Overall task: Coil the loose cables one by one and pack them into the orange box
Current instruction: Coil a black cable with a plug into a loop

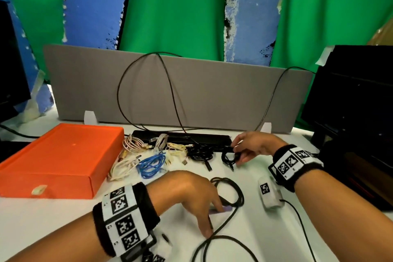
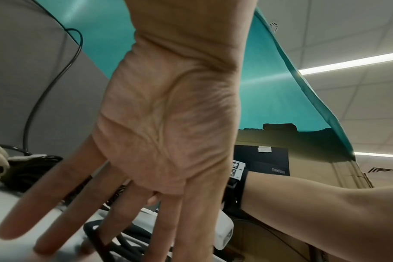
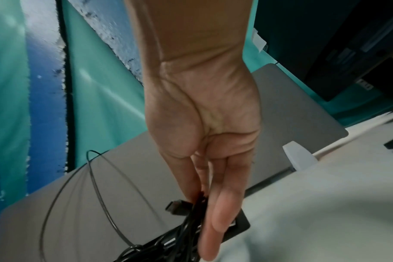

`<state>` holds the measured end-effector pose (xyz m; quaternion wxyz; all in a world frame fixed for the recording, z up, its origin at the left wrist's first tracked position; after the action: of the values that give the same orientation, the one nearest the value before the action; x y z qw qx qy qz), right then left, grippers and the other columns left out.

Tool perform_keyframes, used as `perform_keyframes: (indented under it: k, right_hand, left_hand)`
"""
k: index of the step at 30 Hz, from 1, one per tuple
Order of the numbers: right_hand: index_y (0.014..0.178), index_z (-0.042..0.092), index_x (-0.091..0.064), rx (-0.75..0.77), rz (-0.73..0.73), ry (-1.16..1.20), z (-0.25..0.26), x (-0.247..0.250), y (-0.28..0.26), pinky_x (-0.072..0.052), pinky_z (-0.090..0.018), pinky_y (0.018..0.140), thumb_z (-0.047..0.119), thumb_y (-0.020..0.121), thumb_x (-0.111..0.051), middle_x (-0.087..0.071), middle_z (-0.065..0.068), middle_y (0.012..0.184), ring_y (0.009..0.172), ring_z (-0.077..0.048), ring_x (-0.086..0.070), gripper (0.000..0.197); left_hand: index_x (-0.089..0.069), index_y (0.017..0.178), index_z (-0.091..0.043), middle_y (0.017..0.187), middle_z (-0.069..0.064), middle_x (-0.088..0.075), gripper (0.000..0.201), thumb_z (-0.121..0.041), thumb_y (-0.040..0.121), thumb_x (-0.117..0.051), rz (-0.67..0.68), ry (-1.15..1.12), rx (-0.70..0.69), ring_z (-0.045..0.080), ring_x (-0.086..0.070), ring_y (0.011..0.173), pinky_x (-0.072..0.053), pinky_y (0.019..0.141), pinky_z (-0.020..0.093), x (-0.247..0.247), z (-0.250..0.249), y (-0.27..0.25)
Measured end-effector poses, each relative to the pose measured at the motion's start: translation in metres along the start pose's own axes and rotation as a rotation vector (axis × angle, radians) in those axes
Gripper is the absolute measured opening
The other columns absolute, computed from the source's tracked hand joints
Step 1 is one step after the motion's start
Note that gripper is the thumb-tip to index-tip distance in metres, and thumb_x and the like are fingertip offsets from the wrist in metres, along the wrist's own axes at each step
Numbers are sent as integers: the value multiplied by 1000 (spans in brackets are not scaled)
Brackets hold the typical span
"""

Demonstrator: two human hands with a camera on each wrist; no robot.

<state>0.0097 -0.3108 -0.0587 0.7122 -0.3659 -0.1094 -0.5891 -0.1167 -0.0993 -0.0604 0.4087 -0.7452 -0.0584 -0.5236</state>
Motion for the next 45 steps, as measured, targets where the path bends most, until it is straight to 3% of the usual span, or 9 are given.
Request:
perform_keyframes:
  k: [6,12,20,27,32,35,39,42,45]
  right_hand:
    - [125,3,-55,10,57,117,5,-13,12,-63,-29,69,1,100,-56,-75,-20,99,93,-31,-75,25]
    - [122,8,-59,28,-130,-260,13,-6,10,-62,-33,74,21,103,-52,-68,-14,113,84,-27,-75,24]
    - [111,15,-62,322,-188,-48,35,-3,-56,-52,-33,70,25,102,-53,-74,-13,104,77,-23,-71,16]
    - [120,13,-68,490,68,78,44,-33,-96,-51,-35,98,26,107,-44,-74,-6,114,108,-22,-69,30]
    - [133,30,-58,620,-79,69,81,-29,-108,-43,-32,105,18,101,-50,-66,11,126,120,-7,-59,35]
    - [138,24,-53,616,37,-35,90,-44,-109,-51,-30,95,20,100,-59,-70,2,120,108,-12,-67,39]
    - [111,6,-66,700,117,111,100,-50,-116,-50,-25,51,22,106,-48,-57,-4,63,48,-17,-55,25]
    - [95,9,-64,728,0,365,109,-35,-125,-28,-18,36,27,107,-44,-36,2,60,43,-8,-30,29]
    - [89,15,-62,725,-296,494,117,-19,-132,-22,-19,39,33,107,-43,-39,8,58,40,-2,-32,32]
  left_hand:
    - [-45,145,-35,148,-6,-46,67,-49,85,-71,-32,-2,-3,22,-44,129,-34,88,29,0,4,4]
    - [-52,141,-25,142,0,-51,55,-30,89,-69,-89,71,11,23,-48,125,-43,94,34,4,13,1]
    - [-70,111,-21,108,-6,-66,22,-16,91,-64,-205,55,-26,10,-54,88,-41,66,22,15,29,1]
    - [-73,94,-18,71,-10,-66,7,-19,92,-66,-798,-268,-102,-4,-56,60,-38,56,10,78,43,-44]
    - [-67,106,0,89,9,-71,15,-6,97,-56,-1192,-1004,-344,11,-69,69,-59,76,26,108,51,-69]
    - [-66,107,-4,94,9,-71,17,-9,99,-52,-1330,-1305,-522,16,-68,73,-59,80,31,115,49,-80]
    - [-63,111,-6,98,7,-69,23,-18,104,-45,-1332,-1554,-698,18,-67,78,-58,85,37,111,56,-81]
    - [-65,117,-8,109,9,-70,34,-32,103,-45,-1278,-1542,-538,25,-68,90,-58,83,43,104,65,-83]
    - [-64,121,-13,116,5,-71,42,-44,96,-51,-1004,-1200,-289,24,-69,100,-58,87,44,96,55,-84]
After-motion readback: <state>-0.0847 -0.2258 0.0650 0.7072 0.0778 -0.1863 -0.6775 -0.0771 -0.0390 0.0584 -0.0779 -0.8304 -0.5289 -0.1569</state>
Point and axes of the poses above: each hand's wrist, its own y-axis towards the middle knuckle, its own x-axis out of the back of the hand, z = x × y, the point moved 2 cm from there along y, towards the middle knuckle
